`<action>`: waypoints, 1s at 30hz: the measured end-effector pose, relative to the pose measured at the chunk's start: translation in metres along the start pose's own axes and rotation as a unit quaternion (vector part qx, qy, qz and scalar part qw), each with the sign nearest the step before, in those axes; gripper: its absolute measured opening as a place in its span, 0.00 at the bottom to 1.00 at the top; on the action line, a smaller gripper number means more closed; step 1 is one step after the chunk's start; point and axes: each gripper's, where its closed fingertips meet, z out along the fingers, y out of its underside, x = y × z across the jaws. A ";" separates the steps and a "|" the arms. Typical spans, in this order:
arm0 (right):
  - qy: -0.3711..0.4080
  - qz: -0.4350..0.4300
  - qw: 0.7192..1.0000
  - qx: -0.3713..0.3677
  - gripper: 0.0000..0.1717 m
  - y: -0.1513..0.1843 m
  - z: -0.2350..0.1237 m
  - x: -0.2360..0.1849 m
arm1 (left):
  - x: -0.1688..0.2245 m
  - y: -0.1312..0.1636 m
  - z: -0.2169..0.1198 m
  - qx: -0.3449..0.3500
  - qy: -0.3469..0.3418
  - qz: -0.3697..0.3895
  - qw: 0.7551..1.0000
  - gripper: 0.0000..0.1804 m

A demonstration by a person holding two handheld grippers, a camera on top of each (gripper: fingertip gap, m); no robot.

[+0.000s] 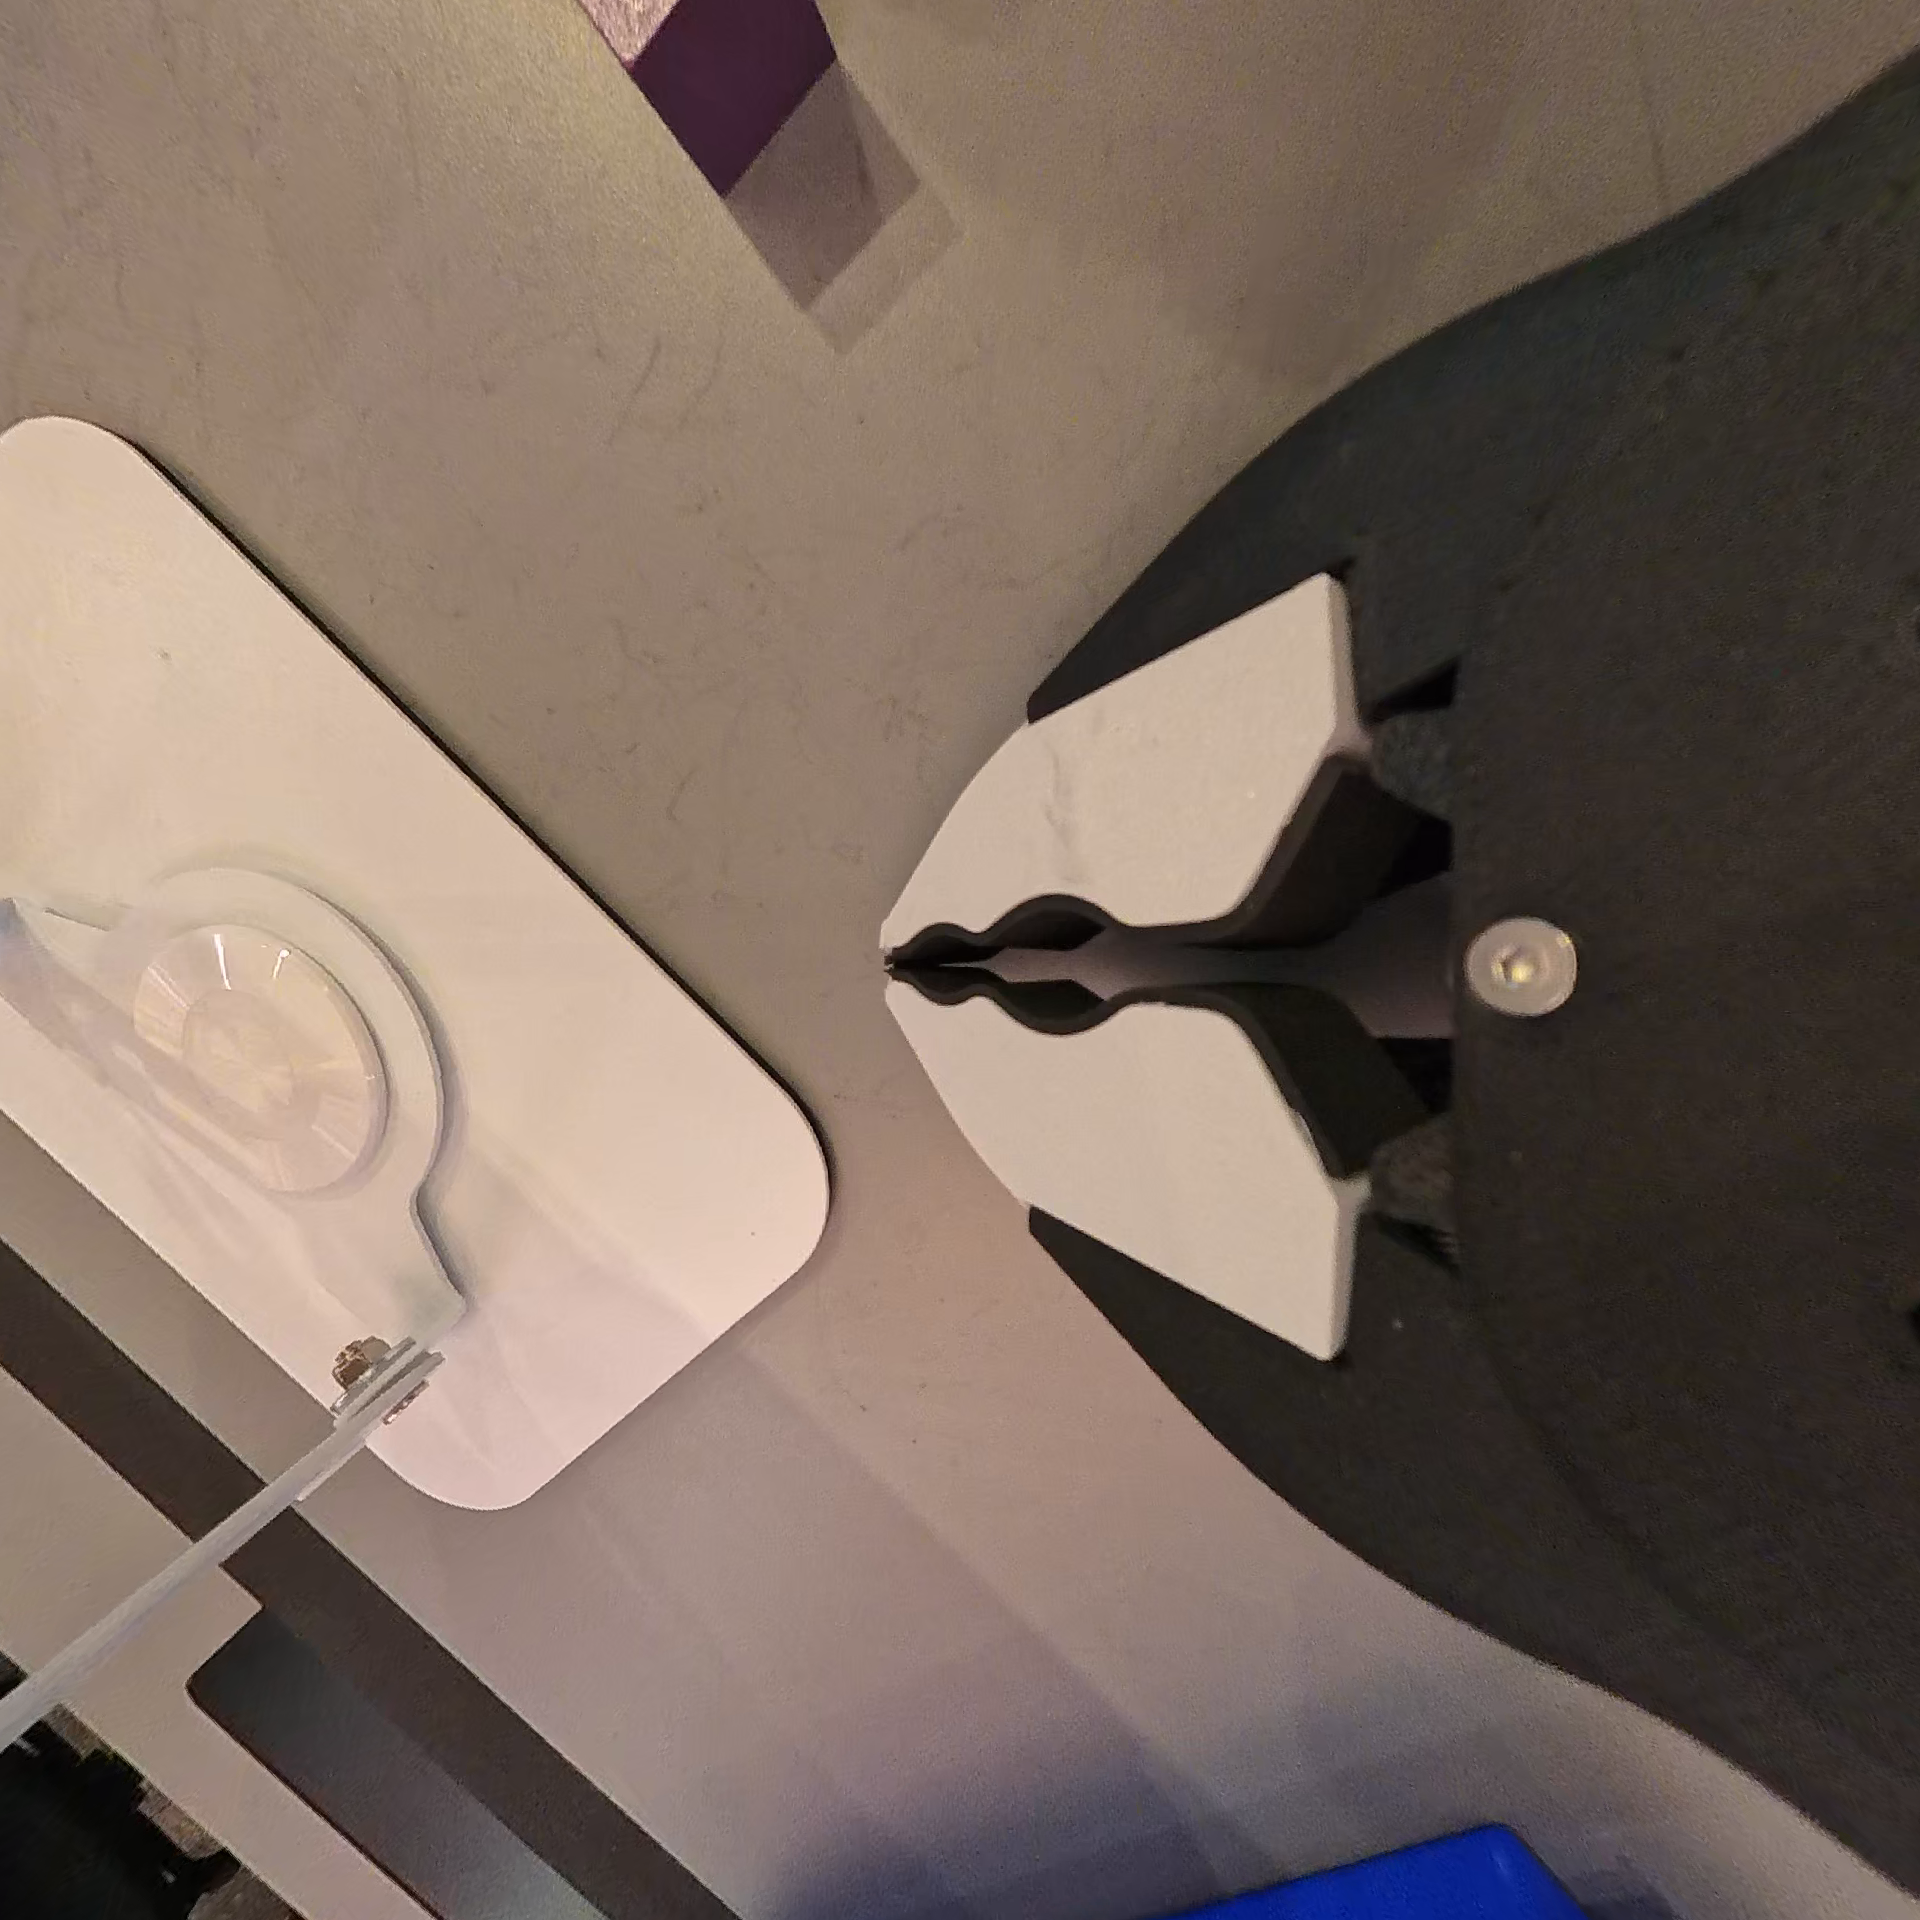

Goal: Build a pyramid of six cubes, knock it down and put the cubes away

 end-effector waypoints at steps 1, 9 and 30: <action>0.017 0.012 1.000 0.003 0.17 0.003 -0.012 0.009 | 0.000 0.000 0.000 0.000 0.000 0.000 1.000 0.00; 0.191 0.255 0.942 0.102 0.17 0.088 -0.140 0.151 | 0.000 0.000 0.000 -0.001 0.003 -0.002 1.000 0.00; 0.195 0.197 0.949 0.150 0.30 0.018 -0.140 0.138 | 0.000 0.000 0.001 -0.002 0.007 -0.008 1.000 0.00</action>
